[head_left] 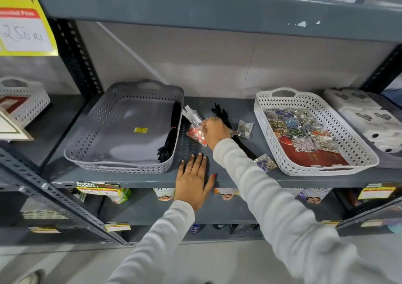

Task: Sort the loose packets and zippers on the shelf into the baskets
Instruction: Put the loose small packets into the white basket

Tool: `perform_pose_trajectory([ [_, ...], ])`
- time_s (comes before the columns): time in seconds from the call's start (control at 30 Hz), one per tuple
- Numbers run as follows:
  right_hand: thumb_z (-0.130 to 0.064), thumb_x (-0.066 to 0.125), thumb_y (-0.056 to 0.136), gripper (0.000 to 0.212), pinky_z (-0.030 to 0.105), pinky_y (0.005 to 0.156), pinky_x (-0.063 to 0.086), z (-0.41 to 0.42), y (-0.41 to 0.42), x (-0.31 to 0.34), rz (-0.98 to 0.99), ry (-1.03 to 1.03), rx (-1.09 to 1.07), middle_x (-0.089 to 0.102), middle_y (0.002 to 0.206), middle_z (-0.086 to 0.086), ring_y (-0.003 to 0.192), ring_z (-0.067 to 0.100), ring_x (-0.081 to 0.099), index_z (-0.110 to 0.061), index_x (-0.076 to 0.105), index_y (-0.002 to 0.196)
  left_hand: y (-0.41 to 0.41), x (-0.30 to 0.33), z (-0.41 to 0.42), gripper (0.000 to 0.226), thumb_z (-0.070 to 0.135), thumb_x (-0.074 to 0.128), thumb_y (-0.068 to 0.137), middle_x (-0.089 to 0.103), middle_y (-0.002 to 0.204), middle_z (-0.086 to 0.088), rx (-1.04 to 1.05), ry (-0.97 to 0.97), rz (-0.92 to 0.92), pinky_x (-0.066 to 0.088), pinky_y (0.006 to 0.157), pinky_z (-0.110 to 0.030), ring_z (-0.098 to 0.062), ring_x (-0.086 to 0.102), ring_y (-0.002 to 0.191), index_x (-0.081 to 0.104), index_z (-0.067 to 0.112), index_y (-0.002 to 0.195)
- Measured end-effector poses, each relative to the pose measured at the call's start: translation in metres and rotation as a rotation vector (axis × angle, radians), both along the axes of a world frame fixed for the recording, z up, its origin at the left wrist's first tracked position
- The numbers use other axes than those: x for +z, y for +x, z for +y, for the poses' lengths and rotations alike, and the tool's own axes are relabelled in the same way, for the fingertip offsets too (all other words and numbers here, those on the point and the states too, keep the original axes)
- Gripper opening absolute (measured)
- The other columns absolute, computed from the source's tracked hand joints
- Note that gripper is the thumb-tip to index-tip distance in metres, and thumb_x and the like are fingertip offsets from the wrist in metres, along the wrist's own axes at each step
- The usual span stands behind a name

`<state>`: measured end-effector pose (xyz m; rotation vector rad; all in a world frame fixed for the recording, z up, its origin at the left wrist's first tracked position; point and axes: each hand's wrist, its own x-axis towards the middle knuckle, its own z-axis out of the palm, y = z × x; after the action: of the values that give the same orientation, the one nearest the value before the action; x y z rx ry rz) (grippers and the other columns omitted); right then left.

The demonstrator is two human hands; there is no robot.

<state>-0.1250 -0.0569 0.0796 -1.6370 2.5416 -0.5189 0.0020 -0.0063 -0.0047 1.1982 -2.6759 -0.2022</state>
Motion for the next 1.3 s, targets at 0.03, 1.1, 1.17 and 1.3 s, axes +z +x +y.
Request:
perform_pose_trajectory([
  [0.03, 0.006, 0.049, 0.086, 0.026, 0.034, 0.077, 0.057, 0.002, -0.005, 0.004, -0.072, -0.043, -0.02, 0.071, 0.099, 0.015, 0.091, 0.031, 0.068, -0.006, 0.072, 0.091, 0.0, -0.001, 0.0, 0.081, 0.058, -0.006, 0.088, 0.033, 0.151, -0.002, 0.002, 0.004, -0.002, 0.017, 0.114, -0.043, -0.021, 0.029, 0.139, 0.033, 0.014, 0.144],
  [1.1, -0.012, 0.055, 0.09, 0.023, 0.032, 0.073, 0.049, 0.026, -0.062, 0.015, -0.101, 0.197, -0.159, 0.065, 0.092, 0.029, 0.09, 0.04, 0.064, -0.003, 0.058, 0.069, -0.001, 0.0, 0.001, 0.063, 0.049, 0.024, 0.089, 0.055, 0.136, -0.004, 0.035, -0.029, -0.014, 0.037, 0.104, -0.045, -0.024, 0.051, 0.125, 0.054, 0.012, 0.13],
  [1.17, -0.012, 0.056, 0.089, 0.015, 0.033, 0.078, 0.05, 0.021, -0.06, 0.011, -0.136, 0.187, -0.182, 0.068, 0.103, 0.027, 0.099, 0.039, 0.065, -0.001, 0.063, 0.081, 0.0, 0.001, 0.001, 0.061, 0.049, 0.026, 0.089, 0.057, 0.133, -0.003, 0.04, -0.038, -0.011, 0.04, 0.101, -0.045, -0.023, 0.054, 0.122, 0.056, 0.013, 0.128],
  [1.3, -0.004, 0.051, 0.088, 0.023, 0.037, 0.089, 0.055, 0.009, -0.07, 0.005, -0.211, 0.137, -0.228, 0.071, 0.109, 0.022, 0.101, 0.037, 0.066, 0.001, 0.069, 0.1, 0.0, 0.001, 0.001, 0.062, 0.049, 0.024, 0.089, 0.055, 0.135, -0.003, 0.035, -0.041, -0.01, 0.038, 0.103, -0.045, -0.024, 0.052, 0.124, 0.054, 0.013, 0.13],
])
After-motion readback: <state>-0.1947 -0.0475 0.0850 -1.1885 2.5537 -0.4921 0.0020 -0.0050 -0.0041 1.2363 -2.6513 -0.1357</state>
